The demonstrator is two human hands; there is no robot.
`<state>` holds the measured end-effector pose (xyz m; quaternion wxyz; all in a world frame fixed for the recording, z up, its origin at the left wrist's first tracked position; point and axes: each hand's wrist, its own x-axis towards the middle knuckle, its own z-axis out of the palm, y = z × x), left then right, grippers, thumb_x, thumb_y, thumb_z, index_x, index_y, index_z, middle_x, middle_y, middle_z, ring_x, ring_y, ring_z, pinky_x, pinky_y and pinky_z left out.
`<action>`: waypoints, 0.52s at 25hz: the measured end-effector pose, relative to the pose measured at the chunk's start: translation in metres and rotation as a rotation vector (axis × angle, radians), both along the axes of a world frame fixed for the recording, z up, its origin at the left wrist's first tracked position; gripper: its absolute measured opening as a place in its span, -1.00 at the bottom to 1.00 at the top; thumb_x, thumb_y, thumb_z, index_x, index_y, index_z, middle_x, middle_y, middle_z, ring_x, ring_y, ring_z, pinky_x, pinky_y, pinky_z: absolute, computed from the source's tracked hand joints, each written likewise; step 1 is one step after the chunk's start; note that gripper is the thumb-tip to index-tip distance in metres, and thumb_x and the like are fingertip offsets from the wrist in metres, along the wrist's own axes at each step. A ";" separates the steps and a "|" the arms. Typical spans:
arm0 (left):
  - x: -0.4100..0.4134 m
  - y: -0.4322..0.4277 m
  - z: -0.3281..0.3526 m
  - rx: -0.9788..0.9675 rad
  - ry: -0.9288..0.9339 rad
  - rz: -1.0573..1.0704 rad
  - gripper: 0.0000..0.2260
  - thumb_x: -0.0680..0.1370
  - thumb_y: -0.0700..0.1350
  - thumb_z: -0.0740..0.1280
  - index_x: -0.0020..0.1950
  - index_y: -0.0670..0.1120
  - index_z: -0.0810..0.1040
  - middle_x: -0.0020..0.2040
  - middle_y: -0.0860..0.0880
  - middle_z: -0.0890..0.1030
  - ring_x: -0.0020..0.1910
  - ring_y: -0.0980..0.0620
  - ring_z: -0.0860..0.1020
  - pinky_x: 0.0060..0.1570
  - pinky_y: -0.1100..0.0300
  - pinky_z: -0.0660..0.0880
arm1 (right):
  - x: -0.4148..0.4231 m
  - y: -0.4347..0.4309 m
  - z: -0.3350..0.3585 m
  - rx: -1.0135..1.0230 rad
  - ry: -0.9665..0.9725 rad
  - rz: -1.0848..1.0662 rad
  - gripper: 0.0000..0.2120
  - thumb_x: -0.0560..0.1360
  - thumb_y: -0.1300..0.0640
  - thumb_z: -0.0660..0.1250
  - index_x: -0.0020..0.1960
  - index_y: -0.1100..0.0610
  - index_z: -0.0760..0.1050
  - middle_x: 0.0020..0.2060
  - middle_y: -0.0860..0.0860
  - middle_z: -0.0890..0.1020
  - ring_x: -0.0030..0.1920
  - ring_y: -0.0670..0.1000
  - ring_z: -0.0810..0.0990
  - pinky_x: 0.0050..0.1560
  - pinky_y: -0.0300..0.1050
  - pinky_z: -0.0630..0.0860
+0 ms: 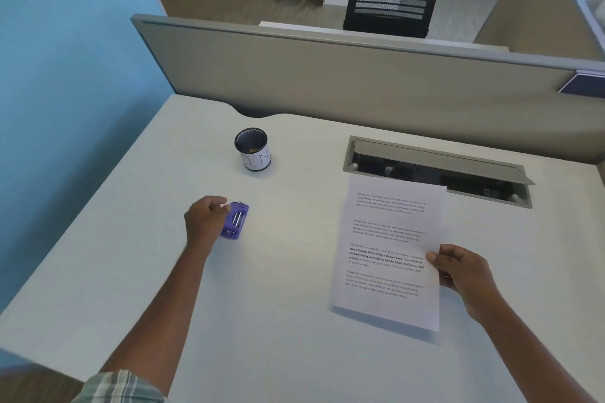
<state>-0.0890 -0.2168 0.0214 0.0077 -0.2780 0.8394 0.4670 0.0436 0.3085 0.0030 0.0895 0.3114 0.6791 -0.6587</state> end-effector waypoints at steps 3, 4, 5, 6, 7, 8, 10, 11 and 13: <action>-0.011 -0.012 -0.010 0.198 -0.110 0.040 -0.74 0.63 -0.29 0.48 0.31 -0.33 0.69 0.20 -0.27 0.71 0.12 -0.22 0.65 0.39 -0.21 0.62 | -0.001 0.001 0.000 0.003 -0.002 0.002 -0.87 0.59 0.28 0.52 0.13 0.24 0.73 -0.03 0.18 0.84 -0.12 0.17 0.84 -0.18 -0.08 0.78; -0.013 -0.014 -0.013 0.253 -0.137 0.042 -0.73 0.64 -0.32 0.46 0.32 -0.37 0.67 0.16 -0.27 0.69 0.09 -0.20 0.63 0.35 -0.21 0.64 | -0.001 0.002 -0.001 0.003 -0.001 0.003 -0.87 0.59 0.29 0.52 0.13 0.25 0.73 -0.03 0.18 0.84 -0.13 0.15 0.83 -0.18 -0.08 0.77; -0.015 -0.016 -0.015 0.286 -0.156 0.038 -0.73 0.64 -0.34 0.45 0.33 -0.39 0.66 0.13 -0.27 0.68 0.08 -0.19 0.61 0.24 -0.17 0.66 | -0.001 0.002 -0.001 0.004 0.000 0.003 -0.87 0.59 0.29 0.52 0.14 0.25 0.73 -0.03 0.18 0.84 -0.15 0.14 0.83 -0.19 -0.09 0.77; -0.016 -0.017 -0.017 0.306 -0.167 0.034 -0.73 0.65 -0.35 0.44 0.34 -0.40 0.65 0.12 -0.26 0.67 0.08 -0.19 0.60 0.12 -0.09 0.65 | -0.001 0.002 -0.001 0.003 -0.001 0.001 -0.87 0.59 0.29 0.52 0.14 0.26 0.73 -0.04 0.19 0.84 -0.16 0.13 0.83 -0.20 -0.10 0.77; -0.018 -0.017 -0.017 0.320 -0.172 0.030 -0.73 0.65 -0.36 0.43 0.35 -0.40 0.65 0.12 -0.26 0.66 0.07 -0.19 0.60 0.05 -0.01 0.63 | -0.001 0.002 -0.002 0.001 -0.001 -0.002 -0.87 0.59 0.30 0.52 0.13 0.26 0.73 -0.04 0.19 0.84 -0.17 0.12 0.83 -0.21 -0.11 0.76; -0.019 -0.018 -0.019 0.332 -0.175 0.026 -0.73 0.66 -0.36 0.43 0.35 -0.40 0.65 0.13 -0.27 0.65 0.07 -0.20 0.59 0.03 0.03 0.62 | -0.001 0.002 -0.003 -0.003 -0.002 -0.007 -0.87 0.59 0.30 0.52 0.13 0.27 0.72 -0.04 0.18 0.84 -0.17 0.11 0.83 -0.22 -0.11 0.76; -0.021 -0.020 -0.022 0.343 -0.172 0.025 -0.72 0.65 -0.37 0.43 0.36 -0.41 0.64 0.13 -0.28 0.65 0.07 -0.21 0.59 0.04 0.02 0.62 | -0.001 0.001 -0.005 -0.007 -0.004 -0.007 -0.87 0.60 0.30 0.51 0.14 0.27 0.72 -0.04 0.18 0.84 -0.17 0.11 0.84 -0.21 -0.11 0.76; -0.022 -0.020 -0.023 0.347 -0.169 0.029 -0.72 0.65 -0.37 0.43 0.36 -0.42 0.64 0.13 -0.28 0.65 0.08 -0.21 0.60 0.05 0.01 0.62 | -0.001 0.001 -0.006 -0.008 -0.006 -0.008 -0.87 0.60 0.30 0.51 0.14 0.27 0.72 -0.03 0.18 0.84 -0.17 0.11 0.83 -0.20 -0.11 0.77; -0.022 -0.018 -0.024 0.365 -0.160 0.044 -0.72 0.65 -0.37 0.43 0.36 -0.42 0.64 0.13 -0.29 0.66 0.09 -0.20 0.60 0.10 -0.01 0.63 | -0.001 0.000 -0.007 -0.014 -0.008 -0.020 -0.87 0.59 0.31 0.52 0.14 0.27 0.73 -0.04 0.19 0.84 -0.18 0.10 0.83 -0.20 -0.11 0.76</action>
